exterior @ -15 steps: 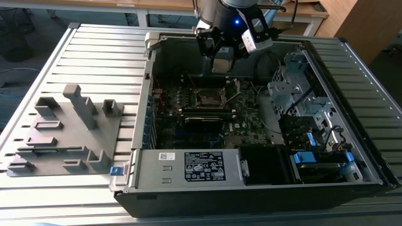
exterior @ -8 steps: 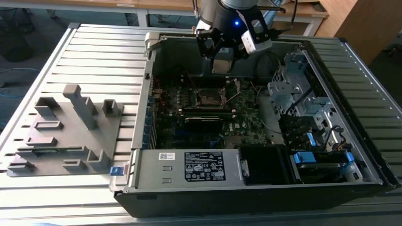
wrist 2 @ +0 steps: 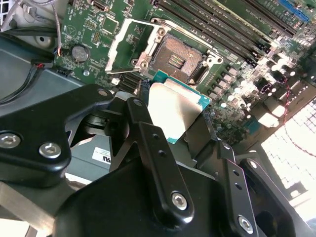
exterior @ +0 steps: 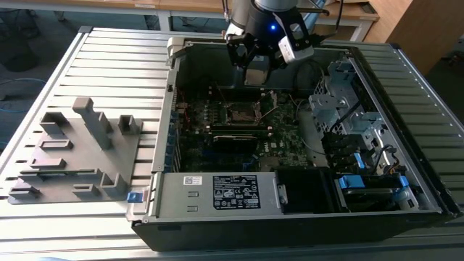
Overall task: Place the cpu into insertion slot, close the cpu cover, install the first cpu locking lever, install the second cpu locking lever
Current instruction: 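Place the cpu into insertion slot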
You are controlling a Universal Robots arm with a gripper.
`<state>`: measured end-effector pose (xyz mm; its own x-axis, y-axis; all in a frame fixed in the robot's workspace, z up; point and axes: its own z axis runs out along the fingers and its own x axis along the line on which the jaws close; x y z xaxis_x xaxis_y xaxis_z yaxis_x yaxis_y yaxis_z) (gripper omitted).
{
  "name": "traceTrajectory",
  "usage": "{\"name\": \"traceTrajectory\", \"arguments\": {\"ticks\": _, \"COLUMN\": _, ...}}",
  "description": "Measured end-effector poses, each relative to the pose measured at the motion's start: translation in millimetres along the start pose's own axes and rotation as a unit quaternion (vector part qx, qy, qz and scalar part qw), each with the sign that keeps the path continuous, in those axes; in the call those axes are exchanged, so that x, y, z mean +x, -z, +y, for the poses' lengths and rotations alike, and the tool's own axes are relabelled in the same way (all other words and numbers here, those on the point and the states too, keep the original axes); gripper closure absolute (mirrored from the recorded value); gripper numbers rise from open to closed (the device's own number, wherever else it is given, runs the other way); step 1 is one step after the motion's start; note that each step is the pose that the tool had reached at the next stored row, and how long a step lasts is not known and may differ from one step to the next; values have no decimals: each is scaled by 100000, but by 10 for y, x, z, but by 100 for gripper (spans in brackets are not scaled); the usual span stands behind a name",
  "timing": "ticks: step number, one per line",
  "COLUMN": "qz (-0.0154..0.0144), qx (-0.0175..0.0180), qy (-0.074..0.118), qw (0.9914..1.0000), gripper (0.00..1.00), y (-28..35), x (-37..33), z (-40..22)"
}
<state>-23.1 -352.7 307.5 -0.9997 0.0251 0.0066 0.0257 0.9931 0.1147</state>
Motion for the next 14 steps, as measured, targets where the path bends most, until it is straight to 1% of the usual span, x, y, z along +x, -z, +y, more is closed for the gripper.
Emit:
{"name": "traceTrajectory", "arguments": {"ticks": 7, "qz": 8, "qx": 19, "qy": -4, "qw": 100000, "gripper": 46, "y": -9, "x": 0, "z": -1}}
{"name": "traceTrajectory", "arguments": {"ticks": 14, "qz": 11, "qx": 22, "qy": -4, "qw": 100000, "gripper": 46, "y": -46, "x": 0, "z": -5}}
